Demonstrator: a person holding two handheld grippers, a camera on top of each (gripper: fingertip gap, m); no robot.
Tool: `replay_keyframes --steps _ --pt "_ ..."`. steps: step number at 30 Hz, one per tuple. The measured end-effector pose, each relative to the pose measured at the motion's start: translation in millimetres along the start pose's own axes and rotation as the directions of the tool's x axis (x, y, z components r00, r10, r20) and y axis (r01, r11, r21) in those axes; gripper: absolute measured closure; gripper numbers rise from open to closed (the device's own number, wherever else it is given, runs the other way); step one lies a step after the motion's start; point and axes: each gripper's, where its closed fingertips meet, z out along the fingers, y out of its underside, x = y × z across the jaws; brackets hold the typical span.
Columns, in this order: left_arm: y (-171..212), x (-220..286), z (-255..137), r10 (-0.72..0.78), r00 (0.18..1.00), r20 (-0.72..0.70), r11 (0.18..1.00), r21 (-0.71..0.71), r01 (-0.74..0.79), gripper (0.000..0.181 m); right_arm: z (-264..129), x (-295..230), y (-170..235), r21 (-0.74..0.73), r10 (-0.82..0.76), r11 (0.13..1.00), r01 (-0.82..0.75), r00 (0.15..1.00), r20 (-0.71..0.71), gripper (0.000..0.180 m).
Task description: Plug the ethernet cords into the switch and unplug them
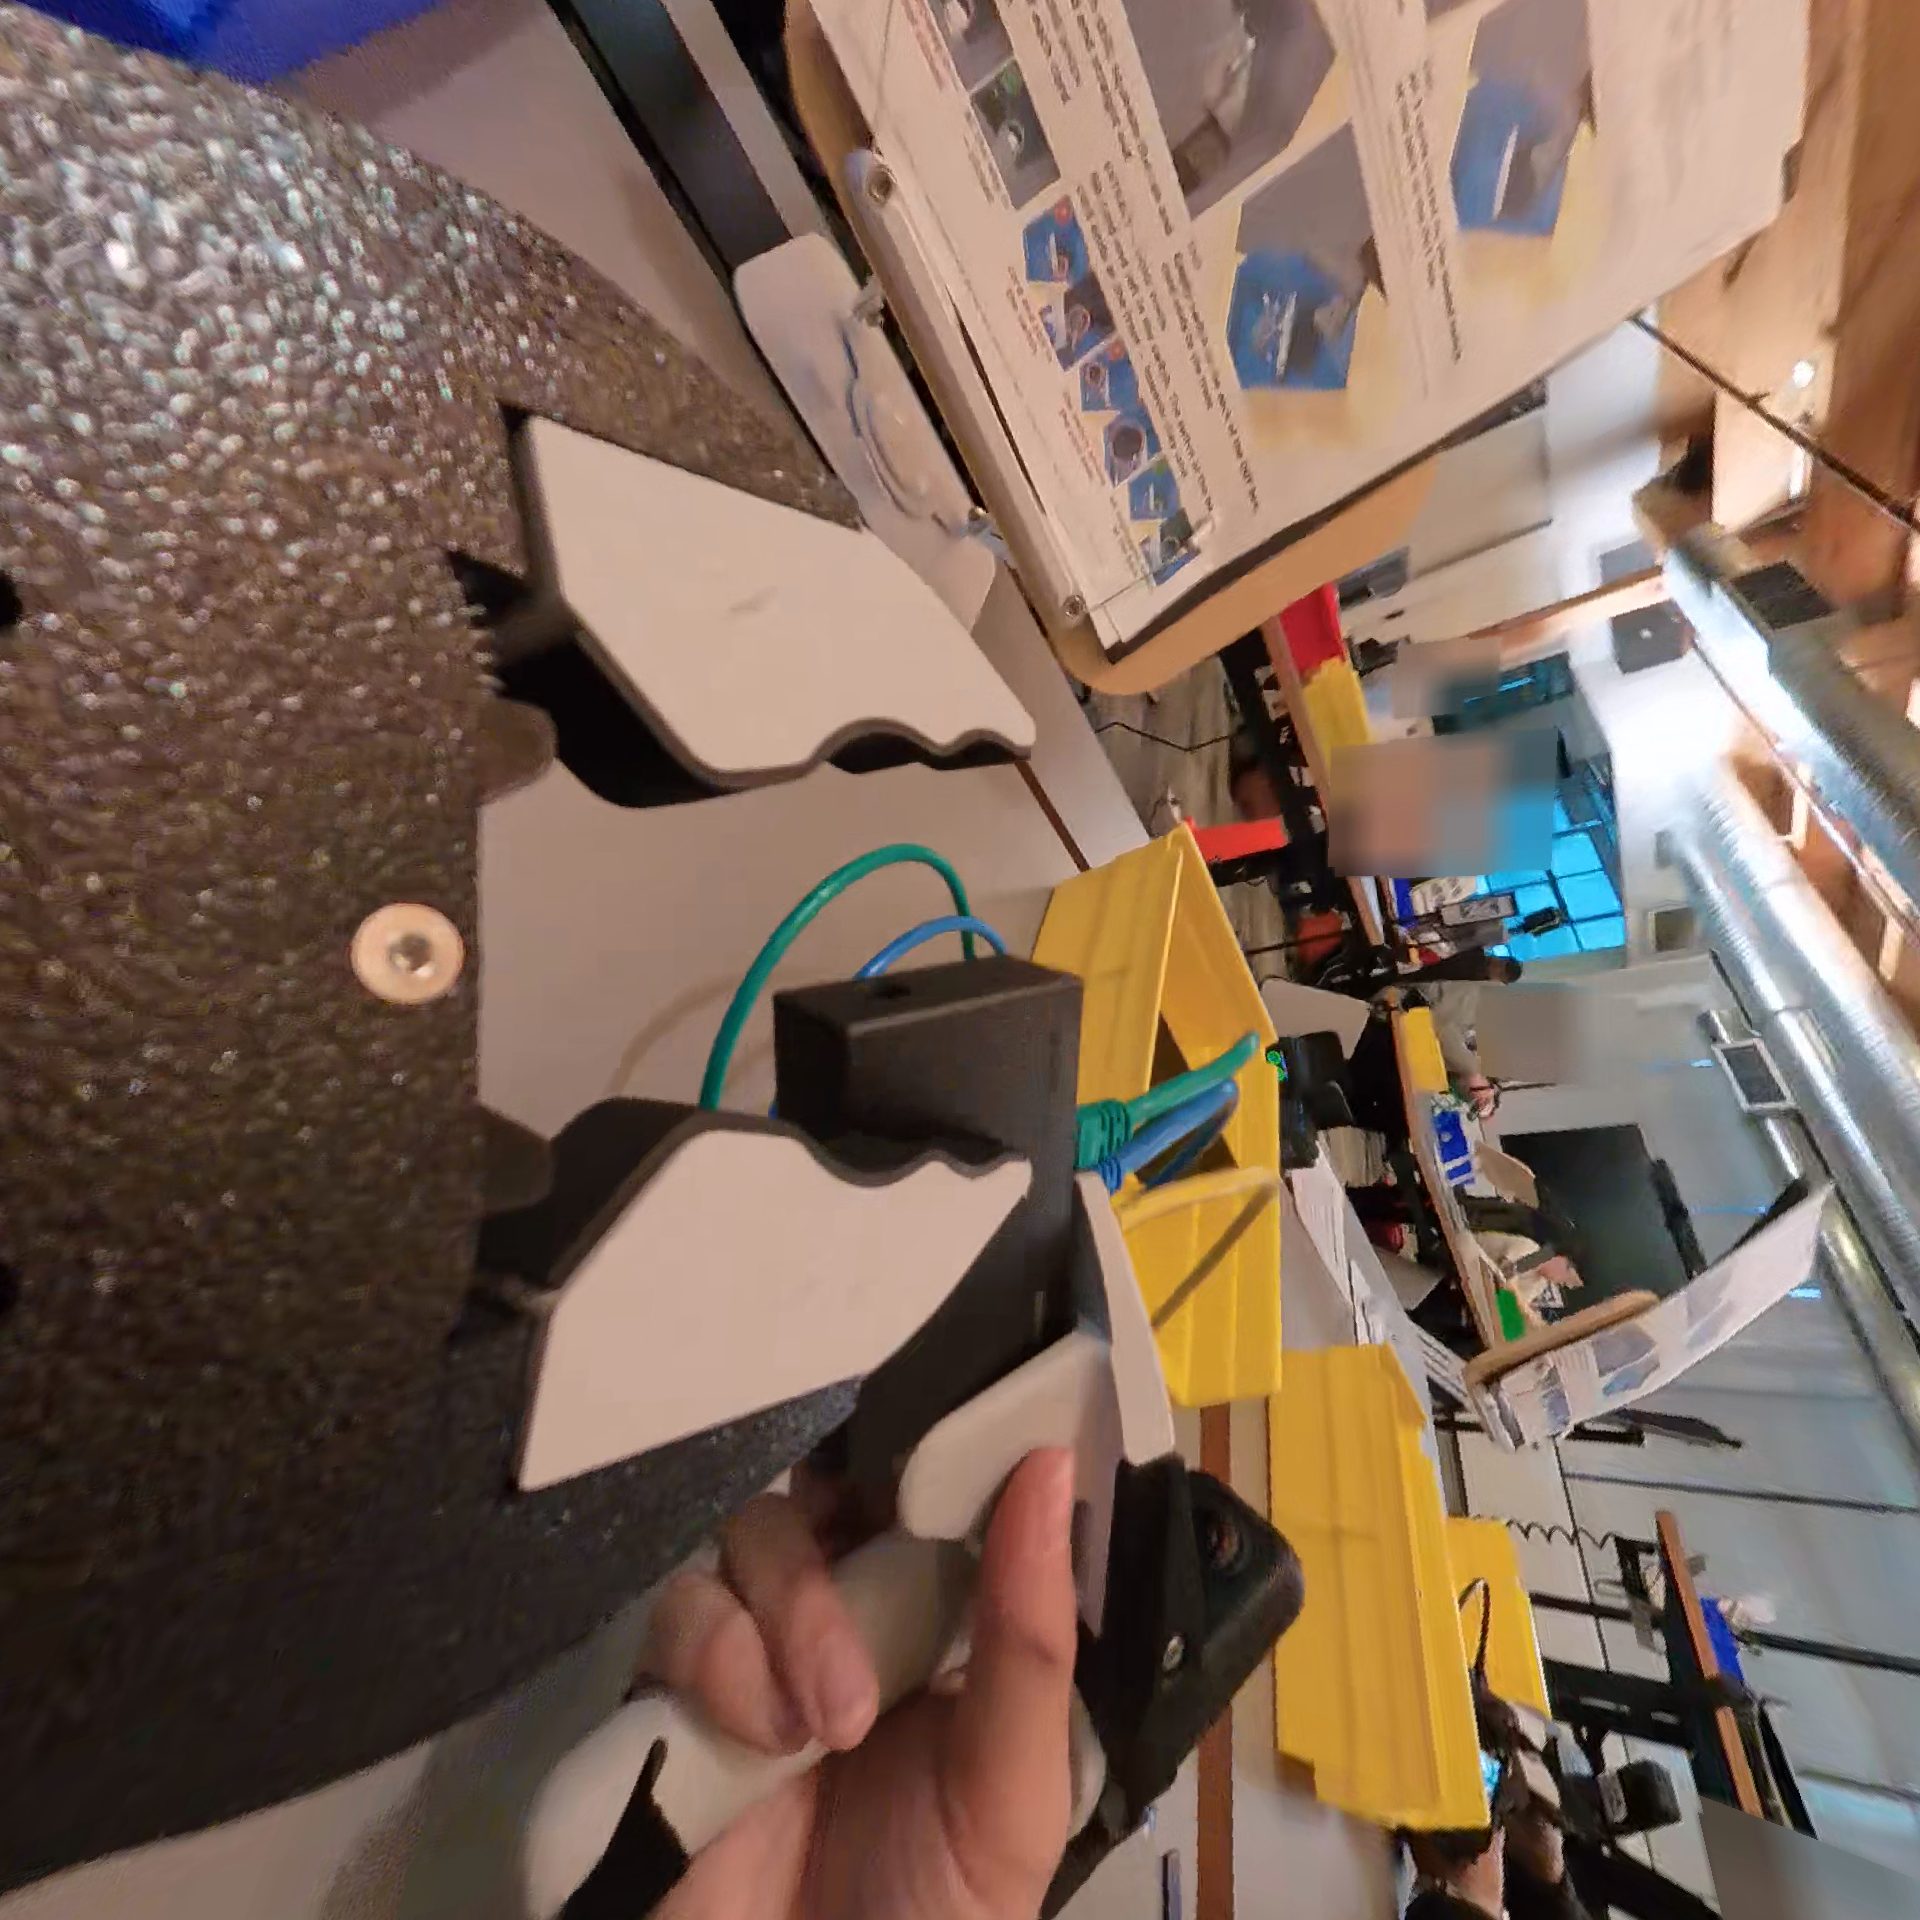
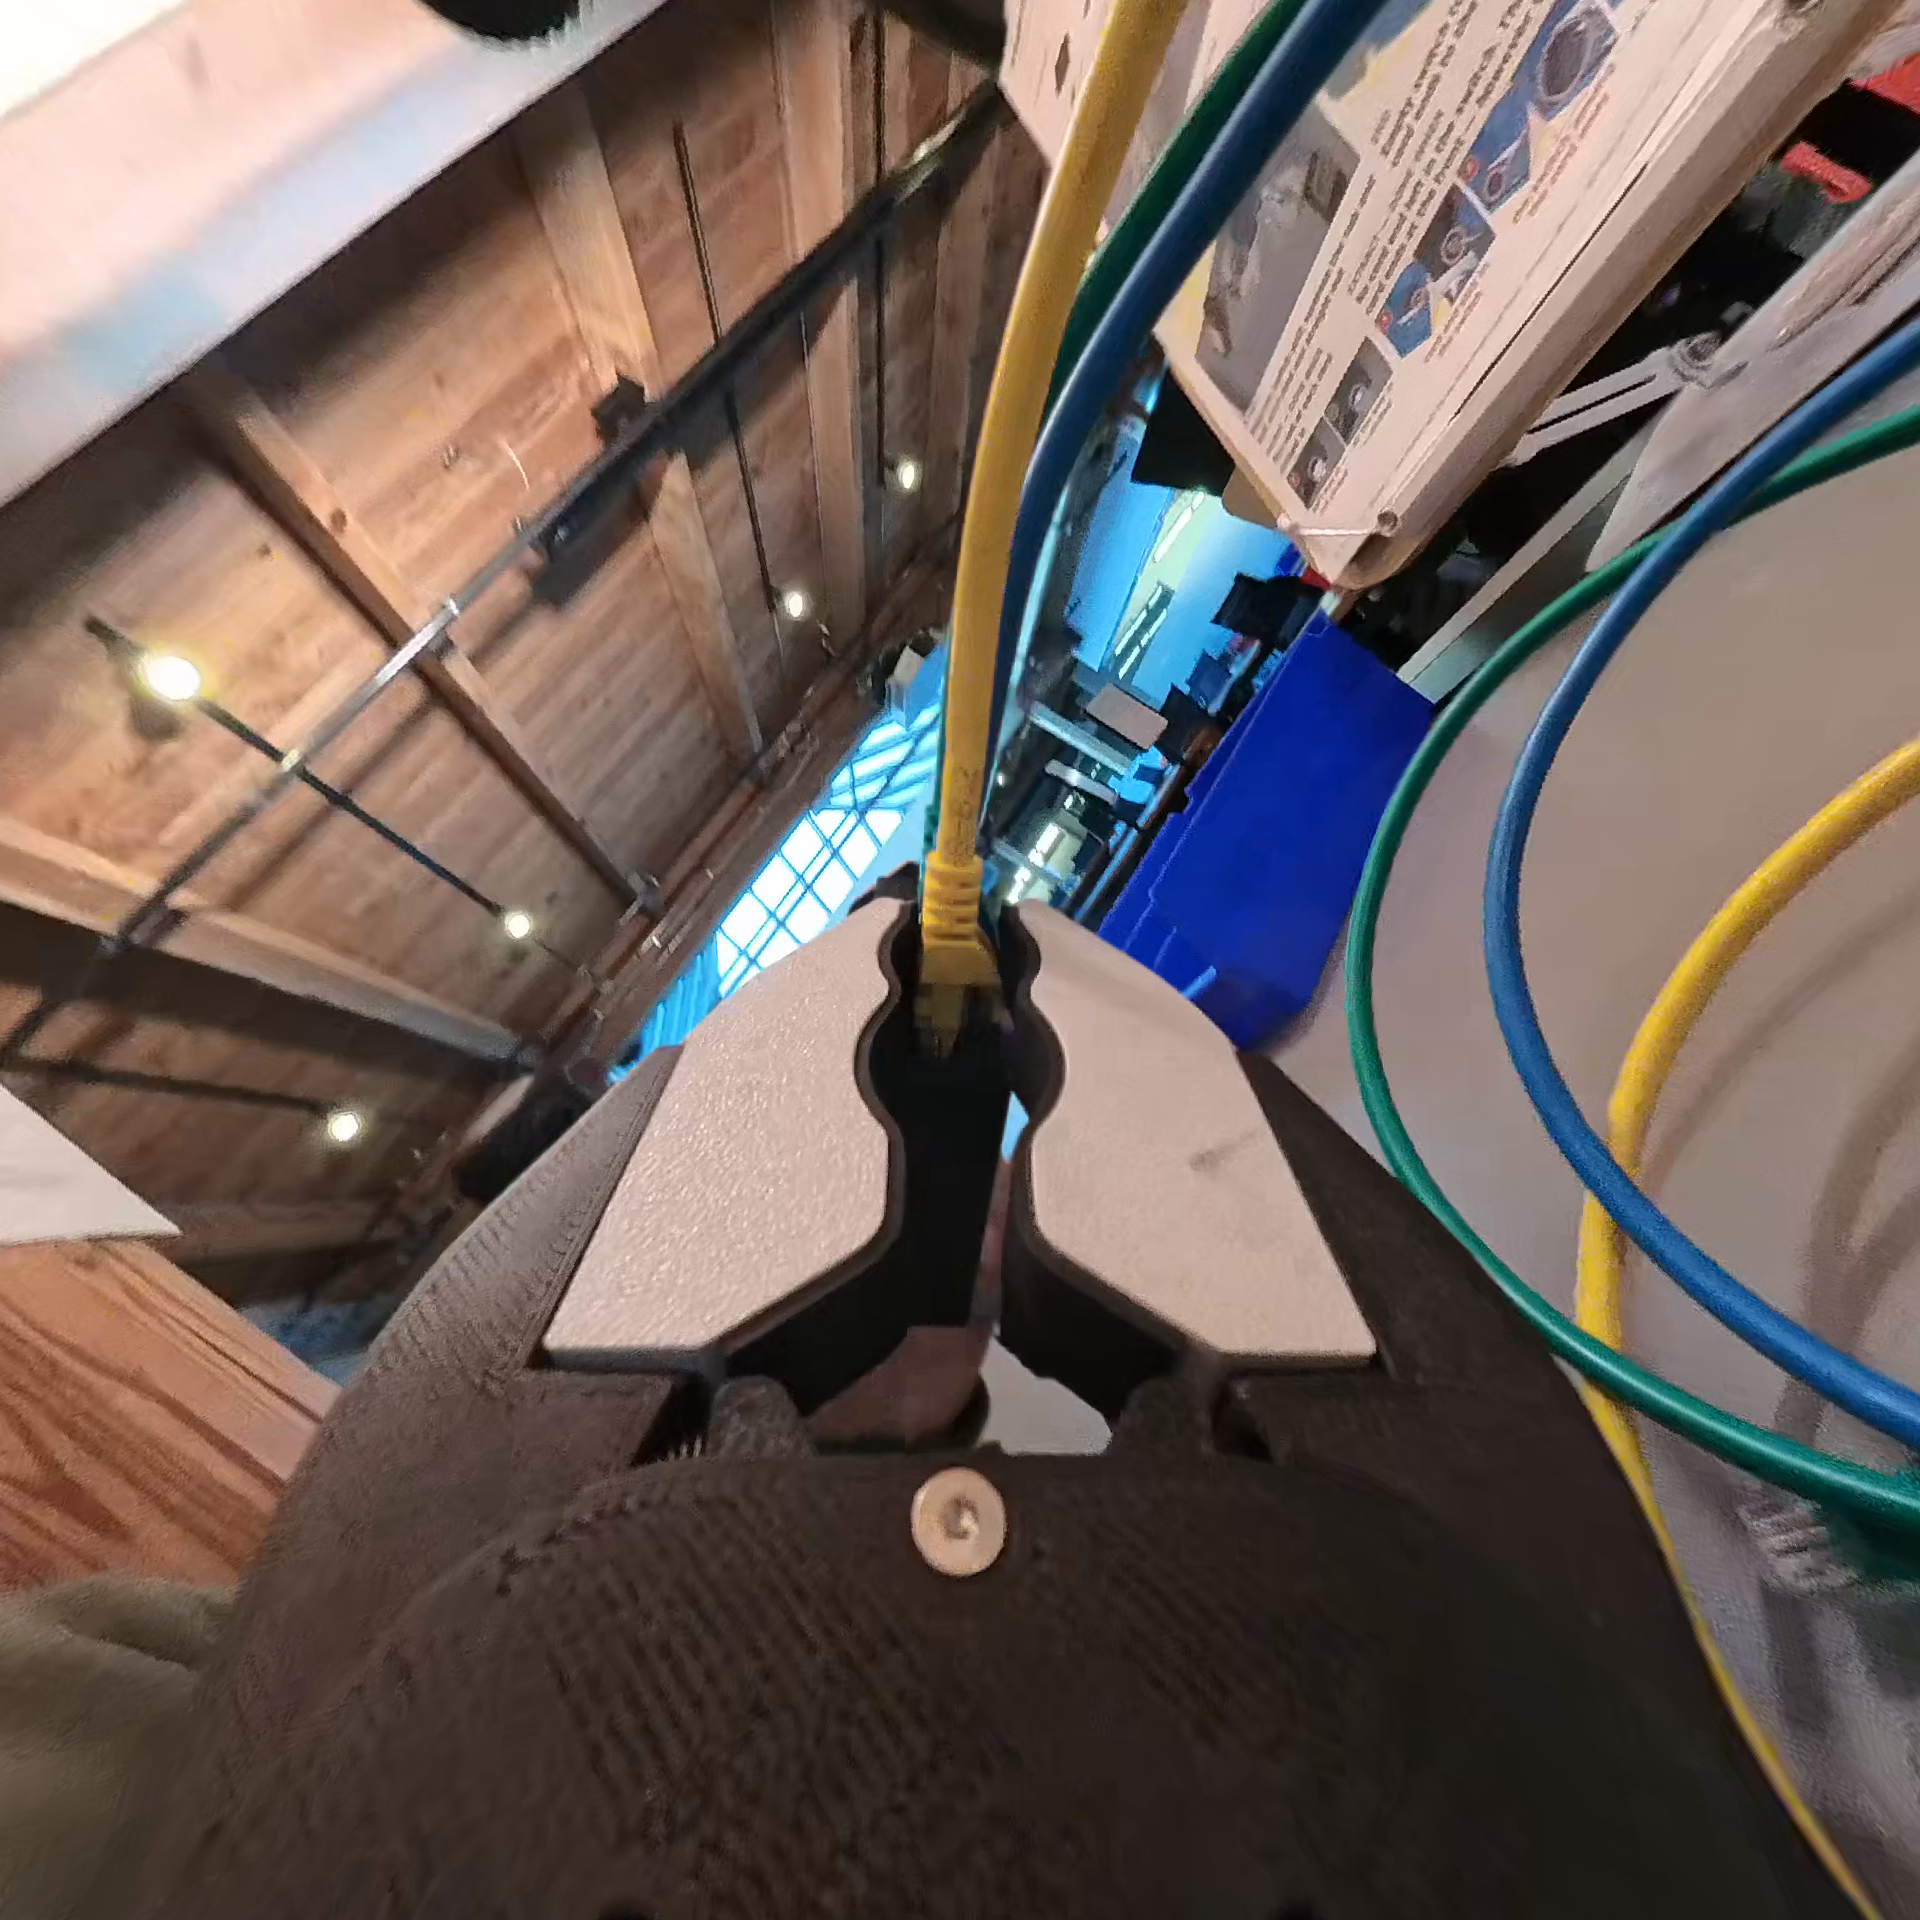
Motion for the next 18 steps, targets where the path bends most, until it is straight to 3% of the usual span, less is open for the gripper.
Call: replay_keyframes --steps 12,18 --pt "5.8 22.8 -4.9 0.133 0.983 -0.124 0.990 -0.031 -0.138 0.100 -5.9 4.2 -8.6 0.122 0.019 0.992 -0.016 1.000 -0.024 0.165" --pt "2.1 38.3 -2.4 0.132 0.984 -0.120 0.991 -0.019 -0.135 0.100 -4.1 -1.6 -18.9 0.189 0.021 0.982 -0.020 1.000 -0.006 0.165"
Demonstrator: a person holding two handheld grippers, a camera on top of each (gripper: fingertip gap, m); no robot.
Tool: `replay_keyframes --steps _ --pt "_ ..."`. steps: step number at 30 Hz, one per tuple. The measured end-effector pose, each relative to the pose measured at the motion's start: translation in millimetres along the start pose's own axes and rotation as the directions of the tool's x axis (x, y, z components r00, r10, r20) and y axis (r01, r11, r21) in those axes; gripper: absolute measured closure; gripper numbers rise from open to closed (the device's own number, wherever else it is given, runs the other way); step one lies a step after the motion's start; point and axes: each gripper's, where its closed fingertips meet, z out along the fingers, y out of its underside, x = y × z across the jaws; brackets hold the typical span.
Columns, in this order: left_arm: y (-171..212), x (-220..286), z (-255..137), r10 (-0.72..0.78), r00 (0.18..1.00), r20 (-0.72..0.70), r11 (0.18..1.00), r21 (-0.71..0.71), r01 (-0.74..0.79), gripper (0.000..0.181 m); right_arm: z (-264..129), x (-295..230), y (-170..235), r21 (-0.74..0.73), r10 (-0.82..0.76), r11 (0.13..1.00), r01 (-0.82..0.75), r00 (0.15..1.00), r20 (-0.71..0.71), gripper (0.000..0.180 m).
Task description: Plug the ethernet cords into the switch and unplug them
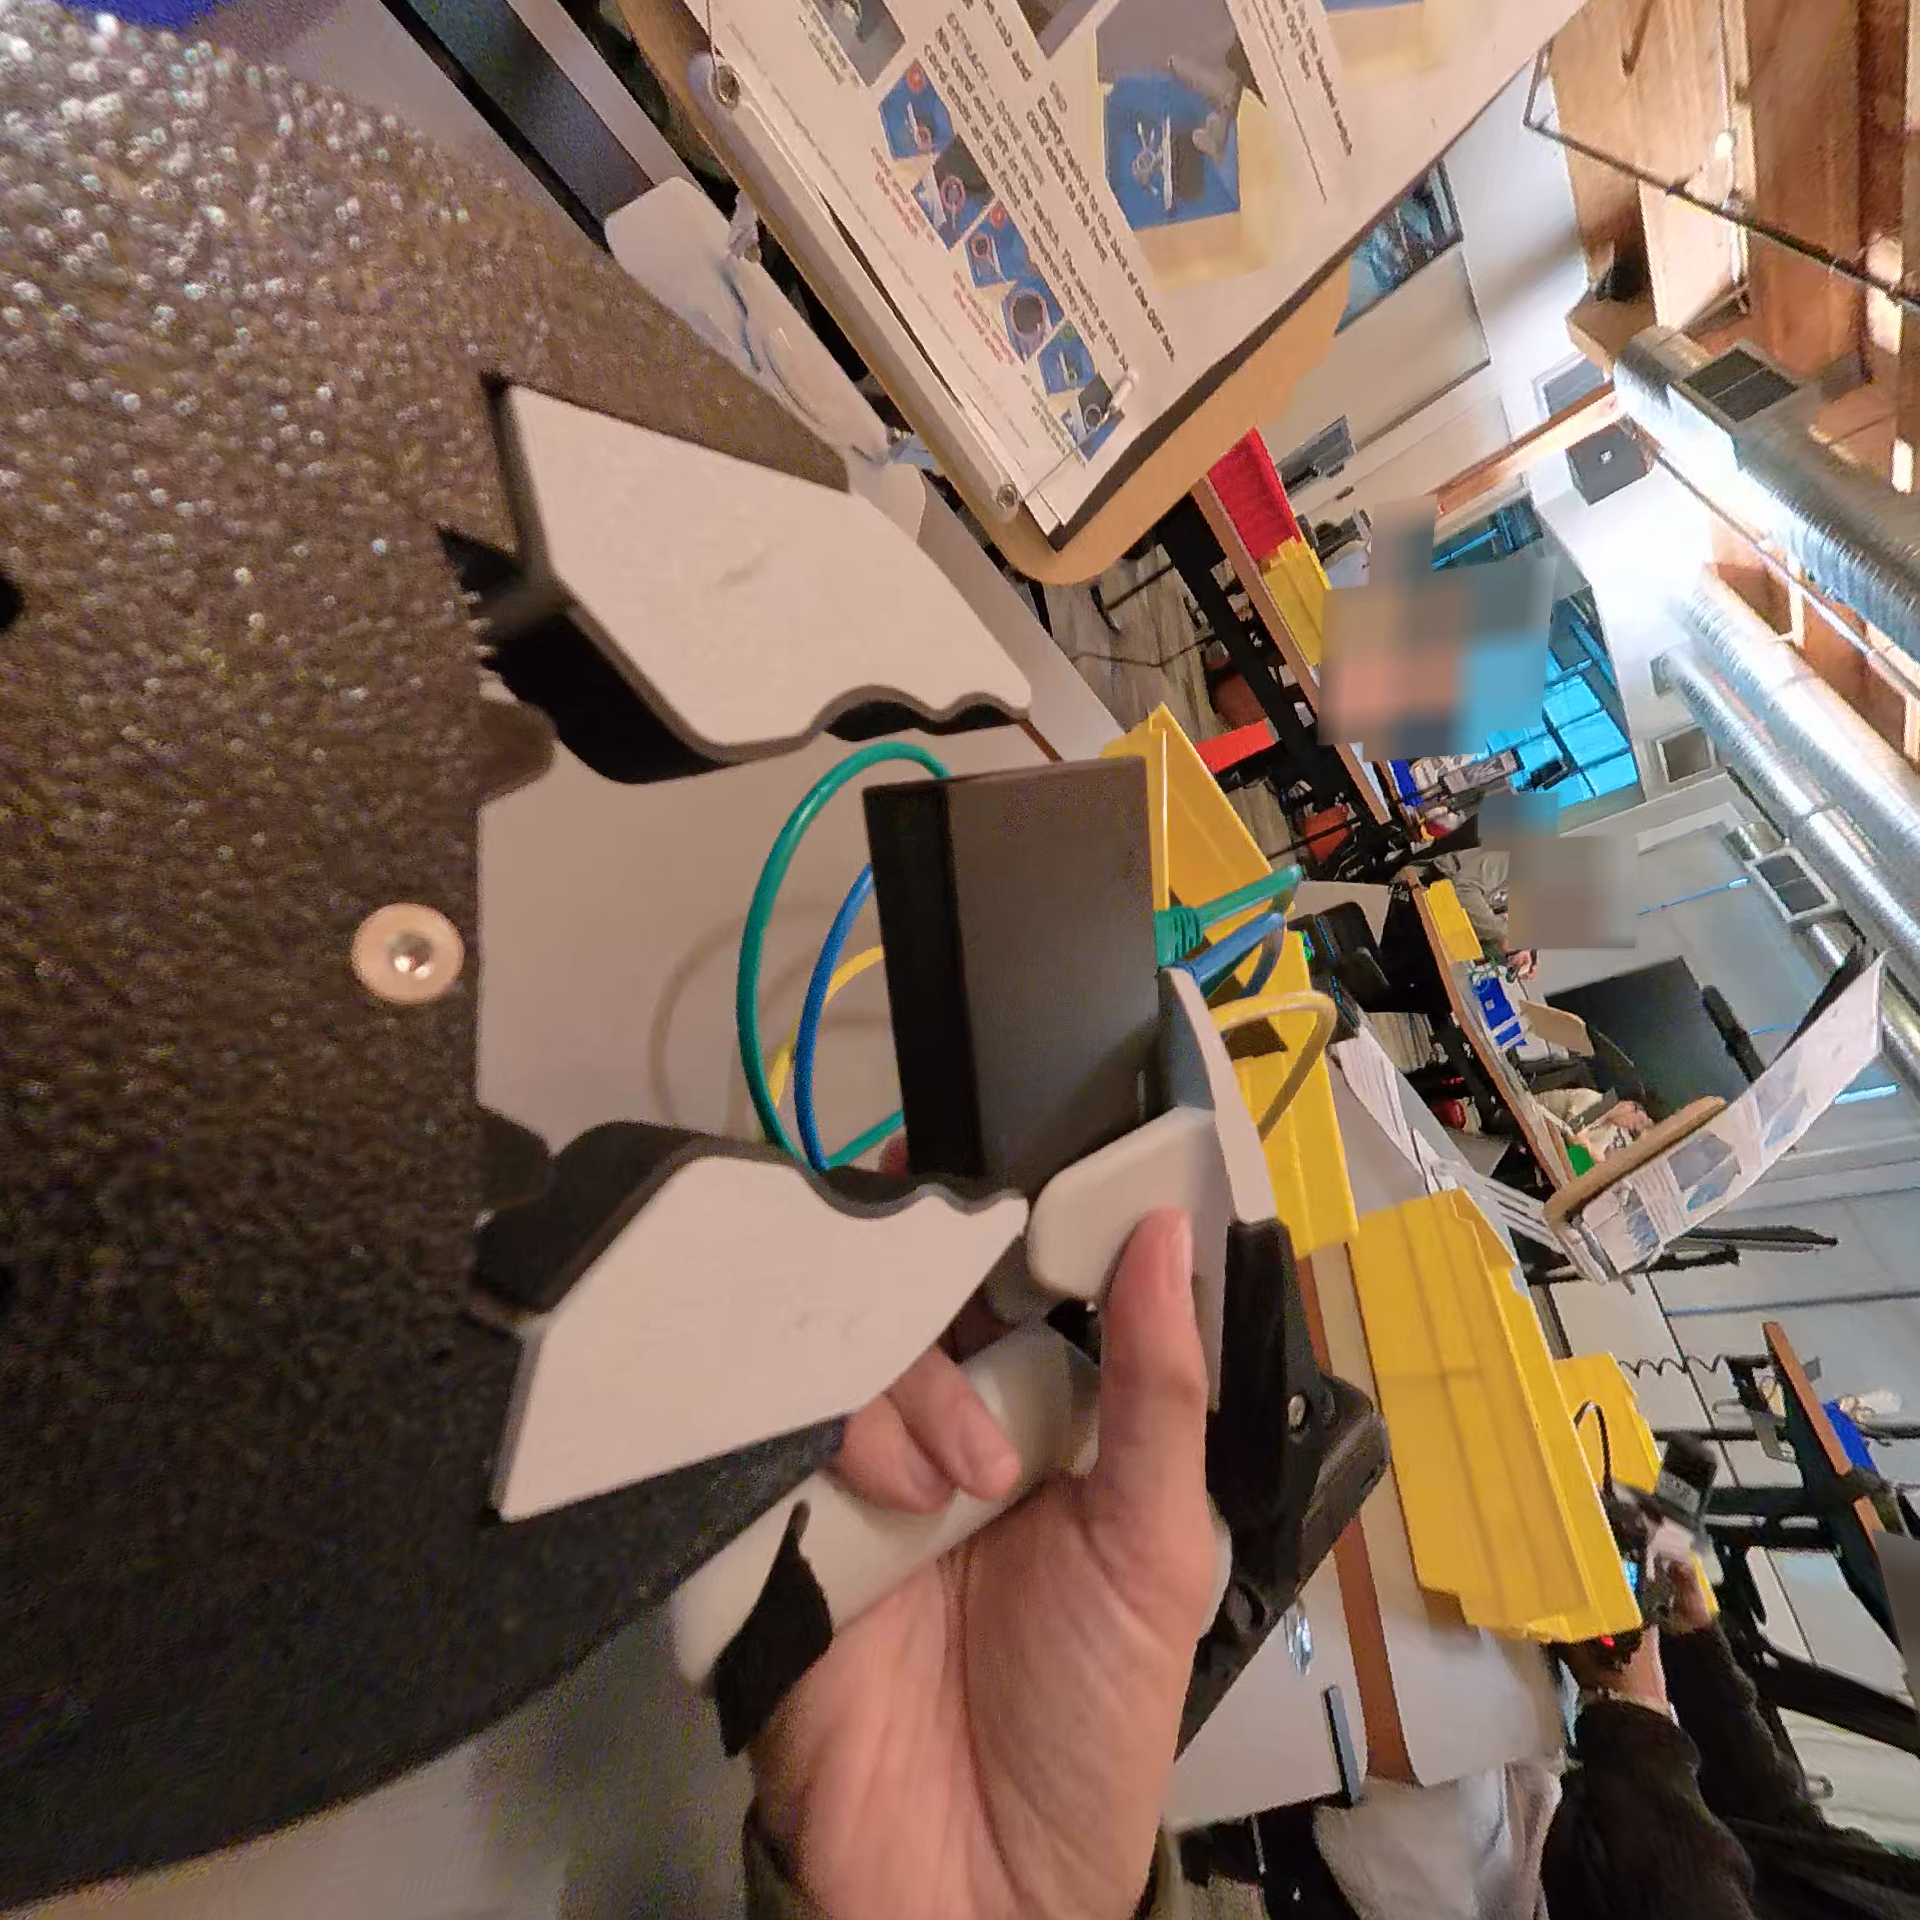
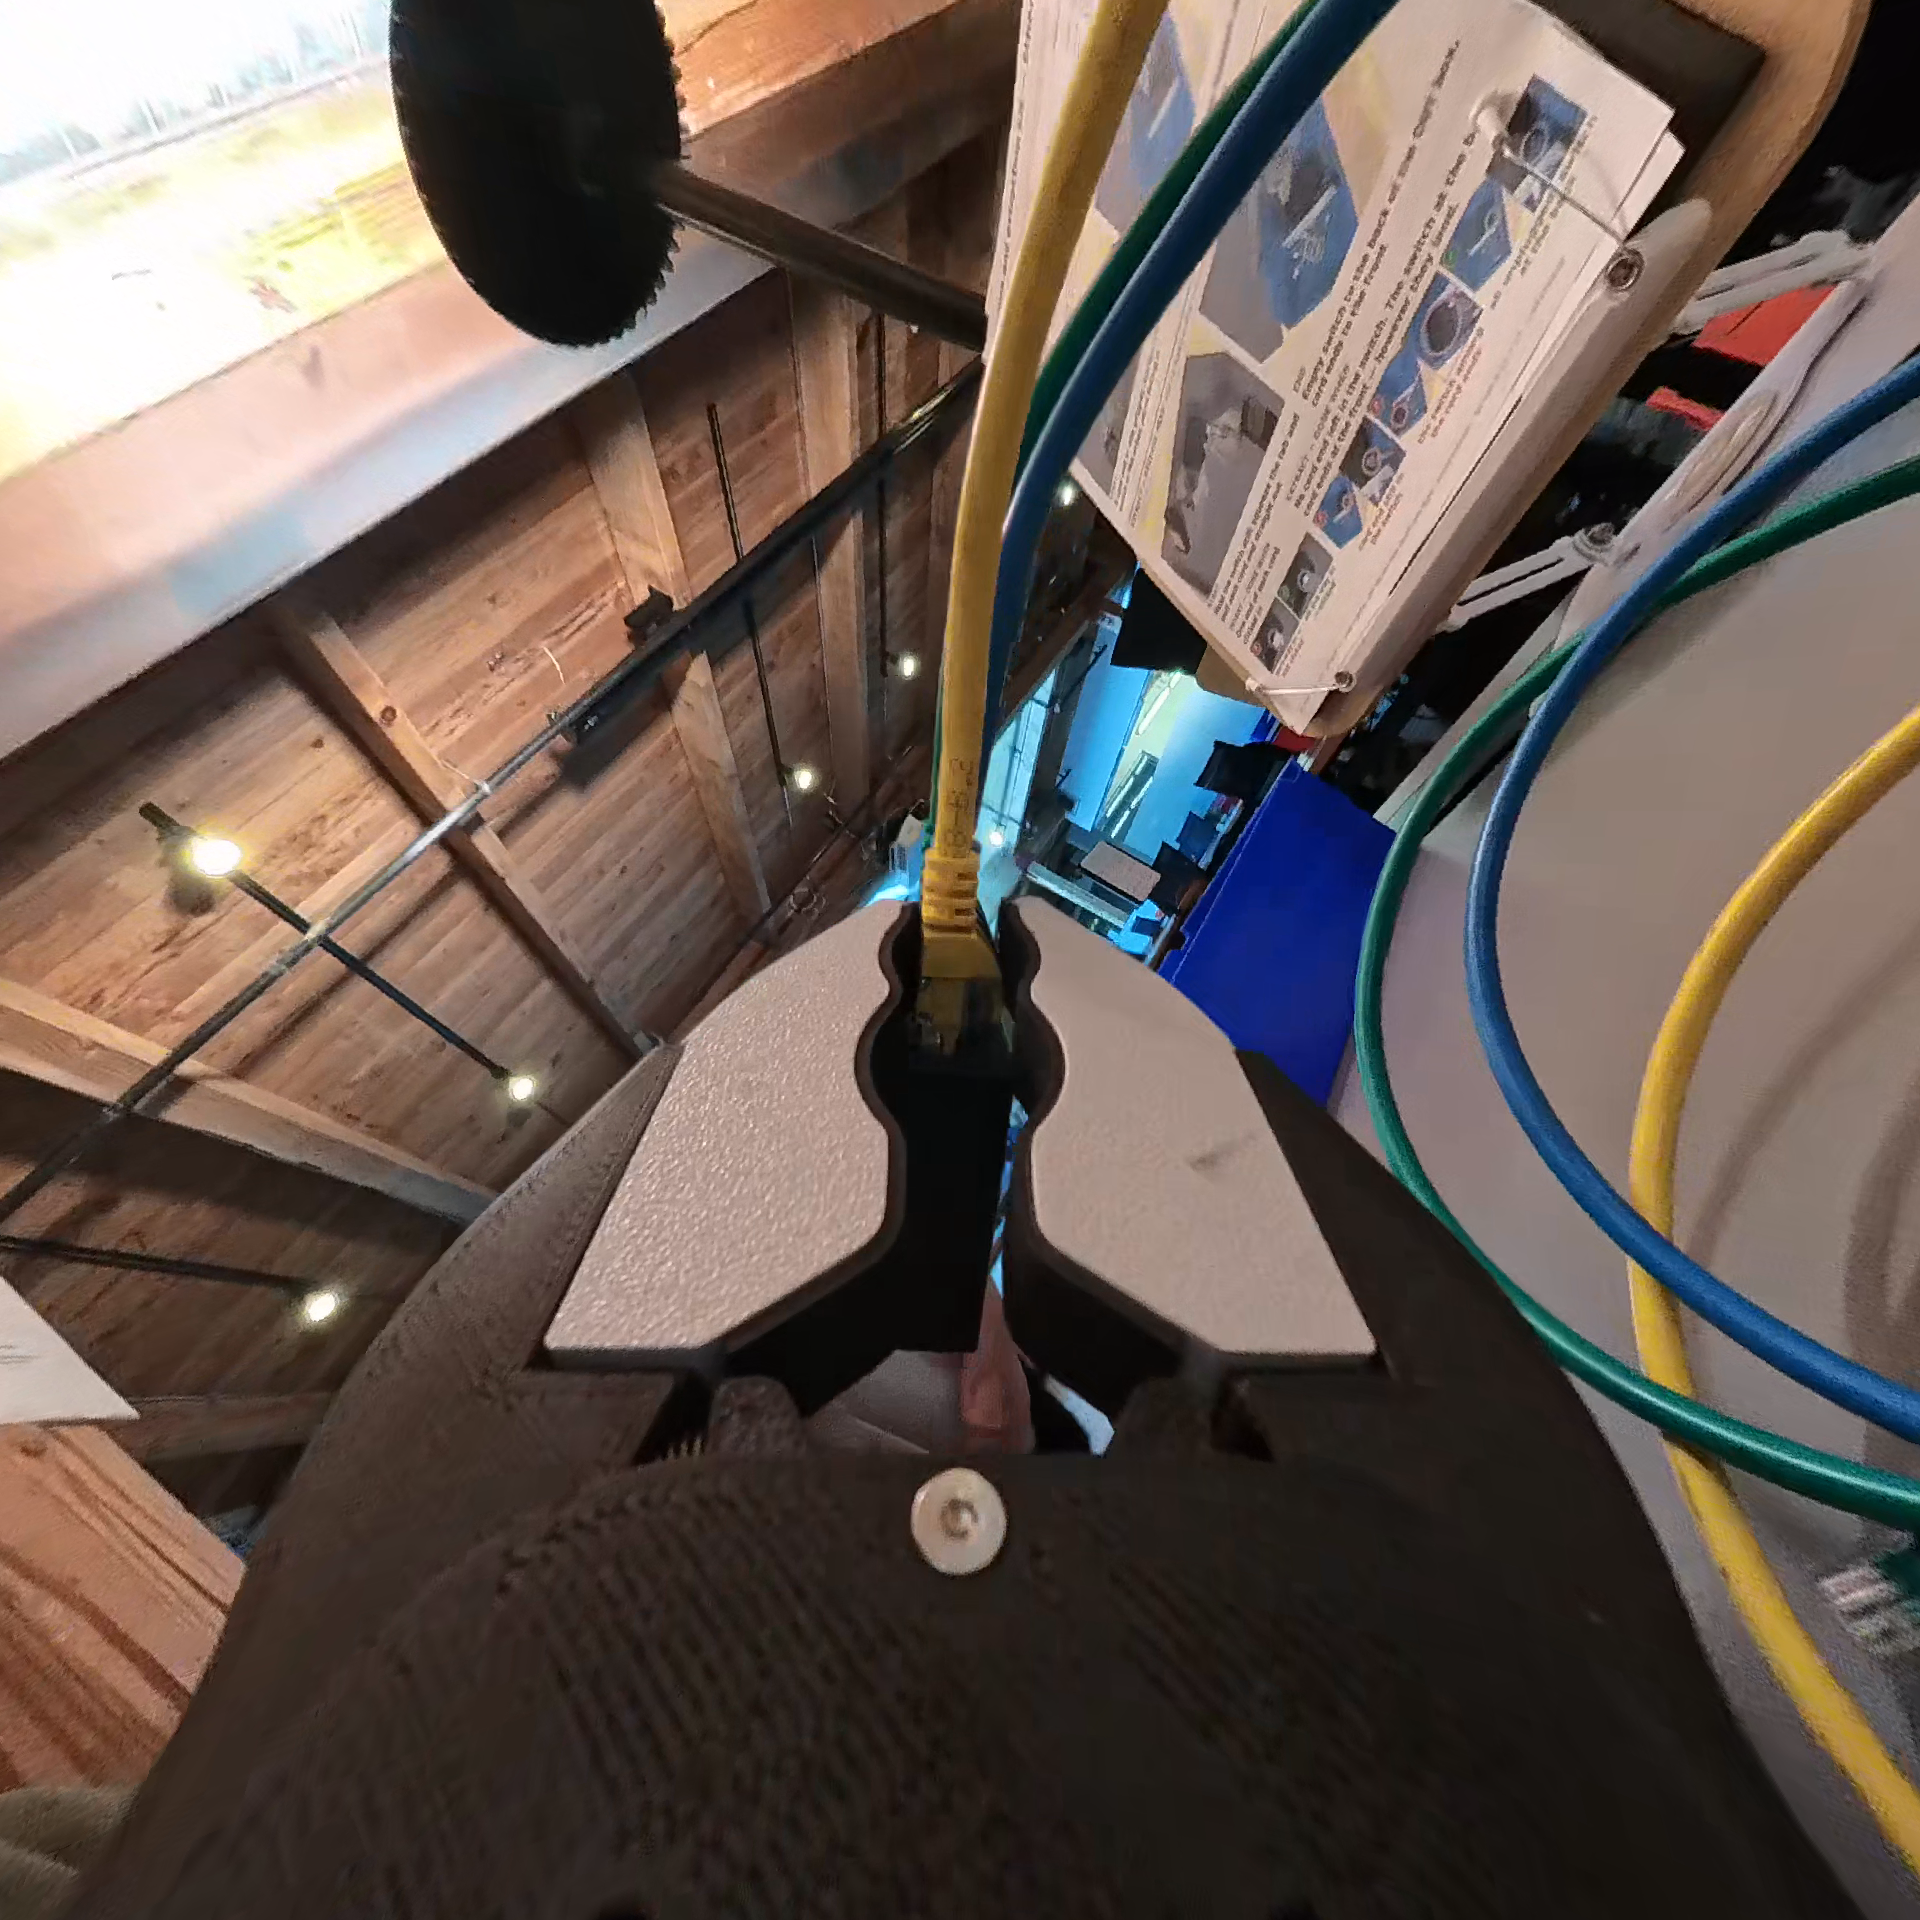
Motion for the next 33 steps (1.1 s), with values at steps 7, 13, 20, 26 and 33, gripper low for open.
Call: replay_keyframes --steps 7,13,20,26,33 --pt "12.9 12.6 6.2 0.083 0.996 0.013 0.995 -0.064 -0.082 0.068 1.3 -9.9 -5.6 0.042 -0.018 0.999 0.017 1.000 0.016 0.165" --pt "18.5 -5.9 9.1 0.043 0.980 0.195 0.996 -0.089 -0.026 0.072 5.0 -10.4 14.7 -0.010 -0.064 0.998 0.064 0.998 -0.004 0.165" --pt "16.1 -10.4 5.5 -0.011 0.980 0.197 0.998 -0.058 0.023 0.078 8.3 -12.1 21.7 -0.048 -0.043 0.998 0.043 0.999 0.019 0.162" --pt "21.3 -23.2 -3.6 -0.291 0.954 0.064 0.956 -0.025 0.293 0.079 12.4 -28.5 42.6 -0.270 -0.301 0.910 0.315 0.949 0.094 0.116" --pt "33.9 -49.7 -22.0 -0.565 0.825 -0.037 0.825 -0.007 0.565 0.080 -6.2 -11.6 50.7 -0.425 -0.750 0.544 0.723 0.647 0.141 0.119"
